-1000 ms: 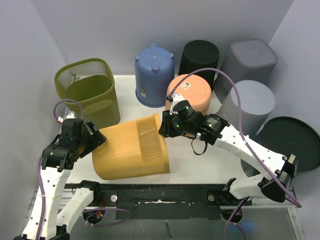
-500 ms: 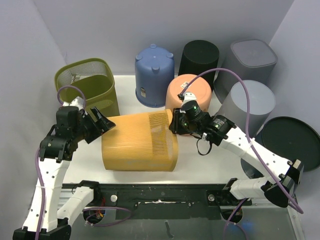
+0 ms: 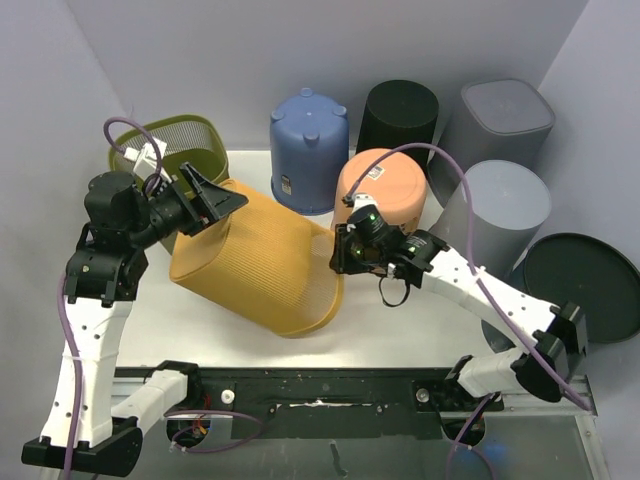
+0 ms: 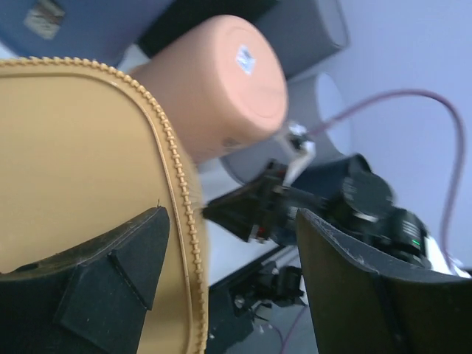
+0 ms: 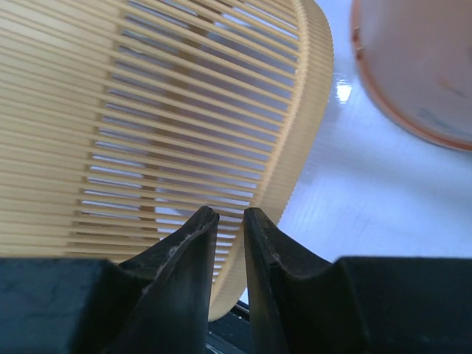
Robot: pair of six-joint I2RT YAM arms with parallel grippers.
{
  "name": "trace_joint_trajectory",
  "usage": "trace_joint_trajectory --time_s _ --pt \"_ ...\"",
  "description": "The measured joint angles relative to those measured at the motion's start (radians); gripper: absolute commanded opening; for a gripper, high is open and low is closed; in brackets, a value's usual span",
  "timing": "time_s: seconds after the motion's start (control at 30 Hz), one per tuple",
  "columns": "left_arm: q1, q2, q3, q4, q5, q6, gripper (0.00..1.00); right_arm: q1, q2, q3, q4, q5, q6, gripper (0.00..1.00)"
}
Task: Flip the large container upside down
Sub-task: Turn the container upside down at the center of the board.
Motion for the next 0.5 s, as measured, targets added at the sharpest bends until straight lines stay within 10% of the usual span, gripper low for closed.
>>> trace_joint_trajectory --time_s 0.27,0.5 --pt "-0.012 -0.013 -0.122 0.205 0.167 -0.140 0.66 0.015 0.108 -0.011 0.069 -0.108 0.000 0.28" --pt "-0.013 0.014 -0.154 0.360 0.210 -0.225 0.67 0.010 0.113 -0.011 0.073 -0.120 -0.012 0.64"
